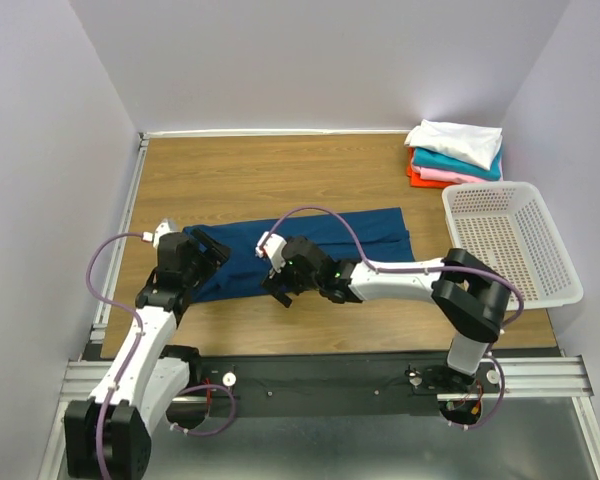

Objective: Fold and stack the t-shirts
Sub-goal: Fold the tshirt

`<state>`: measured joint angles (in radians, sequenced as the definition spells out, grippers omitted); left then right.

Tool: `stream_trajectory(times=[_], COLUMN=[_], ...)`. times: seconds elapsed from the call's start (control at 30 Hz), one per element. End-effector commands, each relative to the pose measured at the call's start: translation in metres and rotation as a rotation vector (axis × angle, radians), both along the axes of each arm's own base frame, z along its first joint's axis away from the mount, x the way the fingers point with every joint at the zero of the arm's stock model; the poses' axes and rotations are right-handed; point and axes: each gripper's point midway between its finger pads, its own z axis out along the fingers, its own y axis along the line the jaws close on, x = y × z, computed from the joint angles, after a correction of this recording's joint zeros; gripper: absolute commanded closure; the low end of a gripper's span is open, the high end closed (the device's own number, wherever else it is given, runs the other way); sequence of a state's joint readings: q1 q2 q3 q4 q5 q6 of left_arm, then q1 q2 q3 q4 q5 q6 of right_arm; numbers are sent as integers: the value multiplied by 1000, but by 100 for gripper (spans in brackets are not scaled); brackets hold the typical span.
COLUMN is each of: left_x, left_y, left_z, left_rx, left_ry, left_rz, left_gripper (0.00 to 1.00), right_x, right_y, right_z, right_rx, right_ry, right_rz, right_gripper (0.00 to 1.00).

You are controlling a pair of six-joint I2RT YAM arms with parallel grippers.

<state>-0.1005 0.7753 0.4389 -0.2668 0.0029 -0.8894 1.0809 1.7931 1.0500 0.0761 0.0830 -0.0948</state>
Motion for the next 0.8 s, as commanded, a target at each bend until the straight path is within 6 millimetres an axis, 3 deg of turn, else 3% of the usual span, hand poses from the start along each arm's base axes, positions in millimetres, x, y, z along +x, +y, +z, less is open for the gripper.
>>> stream_trajectory(times=[0.0, 0.07, 0.13, 0.17, 0.2, 0.23, 0.33, 0.37, 0.5, 0.53, 0.67, 0.7, 0.77], left_x=[27, 36, 48, 51, 57, 60, 70, 71, 100, 105, 134, 154, 179], left_y=[5, 4, 2, 0, -2, -3, -2, -2, -2, -2, 1, -6, -10], left_z=[9, 8, -2, -16, -16, -22, -47, -63, -79, -84, -102, -90, -86], left_rx=[52, 61, 57, 66, 60, 64, 87, 94, 119, 127, 175, 166, 173], left_ry=[-35, -35, -15, 30, 28, 46, 124, 170, 212, 227, 307, 268, 250], left_rz=[9, 4, -3, -16, -24, -28, -37, -40, -44, -42, -55, -85, -87], left_gripper=[10, 10, 9, 9, 9, 9, 9, 9, 9, 9, 8, 9, 9], right_x=[7, 19, 42, 46, 54, 71, 94, 97, 131, 130, 147, 150, 150], right_y=[-12, -22, -40, -46, -54, -70, -107, -114, -150, -147, -169, -175, -189], right_z=[33, 43, 51, 56, 58, 59, 54, 50, 31, 27, -1, -9, -28], right_rx=[68, 108, 154, 206, 232, 275, 297, 291, 313, 312, 239, 217, 157], right_ry=[-29, -28, -4, 51, 76, 116, 139, 149, 242, 259, 263, 257, 249], right_rz=[-129, -245, -368, -418, -460, -540, -658, -669, -760, -751, -806, -838, -907], right_gripper=[0, 0, 0, 0, 0, 0, 0, 0, 0, 0, 0, 0, 0])
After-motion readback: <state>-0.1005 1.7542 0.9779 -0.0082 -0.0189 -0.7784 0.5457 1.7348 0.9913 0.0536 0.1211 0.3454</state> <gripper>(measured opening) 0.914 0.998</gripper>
